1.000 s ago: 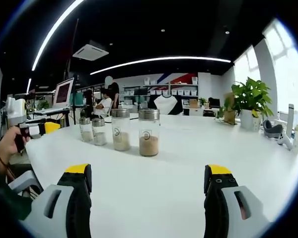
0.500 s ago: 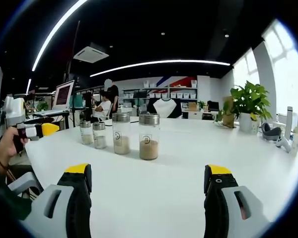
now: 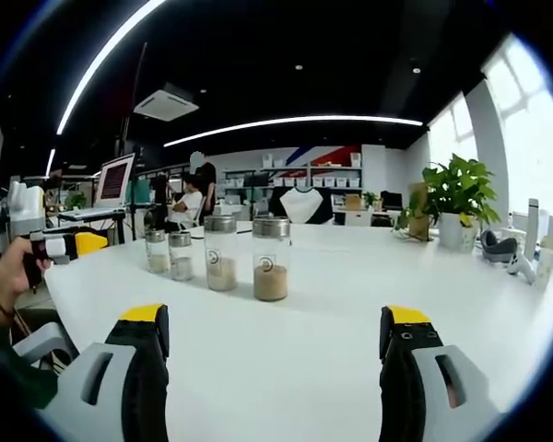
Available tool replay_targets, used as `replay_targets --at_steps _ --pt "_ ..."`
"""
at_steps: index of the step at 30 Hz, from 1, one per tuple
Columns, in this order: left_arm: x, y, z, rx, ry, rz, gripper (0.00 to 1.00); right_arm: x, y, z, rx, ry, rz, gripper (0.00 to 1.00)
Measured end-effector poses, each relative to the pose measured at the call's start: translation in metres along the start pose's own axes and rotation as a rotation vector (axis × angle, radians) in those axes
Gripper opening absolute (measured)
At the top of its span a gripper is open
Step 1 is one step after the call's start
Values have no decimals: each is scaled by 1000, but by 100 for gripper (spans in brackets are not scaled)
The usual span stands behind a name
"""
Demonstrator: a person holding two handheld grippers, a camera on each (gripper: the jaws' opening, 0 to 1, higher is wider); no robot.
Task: Rotate the seasoning bottle until the label or dispensing opening points toward the visible target arrow and the bottle remains upright within the marked orientation range
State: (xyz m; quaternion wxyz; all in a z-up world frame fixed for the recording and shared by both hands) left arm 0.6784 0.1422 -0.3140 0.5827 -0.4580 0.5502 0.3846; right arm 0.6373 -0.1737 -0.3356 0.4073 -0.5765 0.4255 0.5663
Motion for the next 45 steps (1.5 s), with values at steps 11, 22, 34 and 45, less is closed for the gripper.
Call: replay_targets --at_steps 11,22,34,45 --pt "-3 1 2 -14 -2 -13 100 -1 2 -2 14 -7 -8 98" --pt "-3 1 4 -20 7 -17 100 1 2 2 9 -12 -8 98" --pt "-2 0 3 -22 -7 -26 100 -2 4 3 12 -11 -21 97" --pt "-2 0 1 -20 -10 -36 100 -1 3 6 5 -9 -14 97"
Point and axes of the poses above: the point that each gripper's makers call its tool centre point, and the gripper's own axes: y roughly backward along the fingers, z roughly to its left, x roughly out of its underside, the point moved 3 cm from there along y, roughly backward along the fingers, and after that the axes turned 6 degrees about -z, right-handed, at the moved point
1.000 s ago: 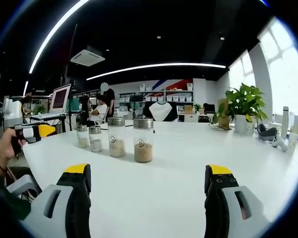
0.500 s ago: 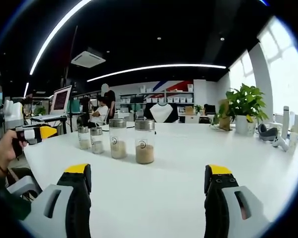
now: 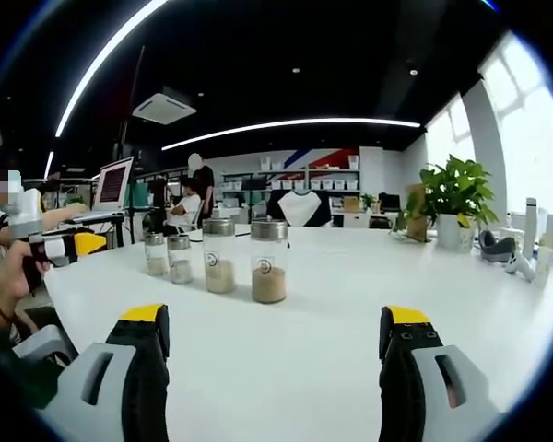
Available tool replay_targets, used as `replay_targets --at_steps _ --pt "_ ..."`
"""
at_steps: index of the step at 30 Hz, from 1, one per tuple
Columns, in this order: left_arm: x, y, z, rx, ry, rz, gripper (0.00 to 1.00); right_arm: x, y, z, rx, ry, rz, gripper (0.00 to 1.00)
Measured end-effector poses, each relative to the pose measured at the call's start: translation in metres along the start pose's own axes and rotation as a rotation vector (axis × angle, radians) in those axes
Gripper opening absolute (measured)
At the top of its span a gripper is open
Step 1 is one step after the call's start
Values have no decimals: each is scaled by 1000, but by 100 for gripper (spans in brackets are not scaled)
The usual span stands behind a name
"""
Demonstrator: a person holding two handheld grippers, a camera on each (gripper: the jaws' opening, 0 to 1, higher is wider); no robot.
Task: Rotate the seasoning bottle until the label or dispensing opening points toward the visible target arrow and the bottle remains upright within the marked orientation range
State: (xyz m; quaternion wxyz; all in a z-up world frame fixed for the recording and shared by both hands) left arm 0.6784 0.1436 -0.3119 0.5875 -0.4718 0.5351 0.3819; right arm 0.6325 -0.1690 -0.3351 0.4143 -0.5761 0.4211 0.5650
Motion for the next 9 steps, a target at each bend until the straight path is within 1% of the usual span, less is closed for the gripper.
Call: replay_targets --at_steps 9 --pt "2 0 -2 0 5 7 100 1 0 -1 4 -1 3 97"
Point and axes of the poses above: the point that each gripper's makers call its tool centre point, and the gripper's own axes: y roughly backward along the fingers, z roughly to its left, x roughly out of its underside, the point moved 3 cm from there along y, roughly backward along the fingers, and after that the axes turned 6 degrees about -z, right-handed, at the moved point
